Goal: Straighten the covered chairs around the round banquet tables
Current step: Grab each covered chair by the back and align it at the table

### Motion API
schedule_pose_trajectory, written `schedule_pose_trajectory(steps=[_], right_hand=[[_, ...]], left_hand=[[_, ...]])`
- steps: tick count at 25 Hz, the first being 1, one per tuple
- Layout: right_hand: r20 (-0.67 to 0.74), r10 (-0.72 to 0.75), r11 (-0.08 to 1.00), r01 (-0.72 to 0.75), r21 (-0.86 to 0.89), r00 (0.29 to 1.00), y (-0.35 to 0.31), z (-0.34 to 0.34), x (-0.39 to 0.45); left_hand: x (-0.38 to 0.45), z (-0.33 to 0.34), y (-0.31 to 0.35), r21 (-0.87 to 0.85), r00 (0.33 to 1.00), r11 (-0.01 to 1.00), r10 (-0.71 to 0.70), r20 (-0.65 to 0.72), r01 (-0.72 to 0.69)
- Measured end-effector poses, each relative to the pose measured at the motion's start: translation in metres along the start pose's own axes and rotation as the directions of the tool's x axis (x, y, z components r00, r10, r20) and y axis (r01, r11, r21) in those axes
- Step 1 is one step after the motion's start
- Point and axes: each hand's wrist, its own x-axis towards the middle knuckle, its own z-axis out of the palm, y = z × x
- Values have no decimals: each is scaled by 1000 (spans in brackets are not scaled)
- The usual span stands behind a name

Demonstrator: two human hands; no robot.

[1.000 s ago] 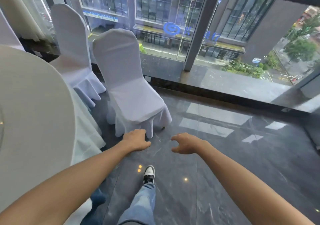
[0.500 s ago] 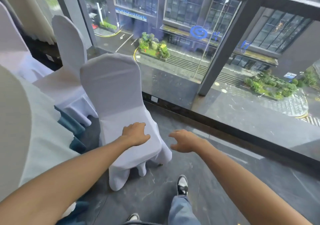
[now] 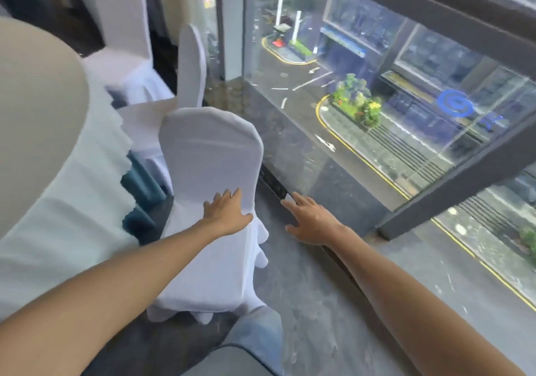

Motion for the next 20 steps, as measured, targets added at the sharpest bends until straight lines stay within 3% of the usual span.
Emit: schedule_pose_trajectory(steps=[5,11,16,20], right_hand=[[0,-231,971,230,-69,973,39,-42,95],[31,-491,848,486,-212,870,53,-96,216],[61,-688,674,667,-317,724,35,-141,309],[173,-792,487,777,-398,585,2,-159,381]], left_hand=[[70,-3,10,-75,978,975,-209,-6,208],[160,-31,10,-260,919,889,-394,-11,378],[190,-51,2,-354,841,795,-540,-43,492],[209,-51,-12,-446,752,666,-658,26,598]])
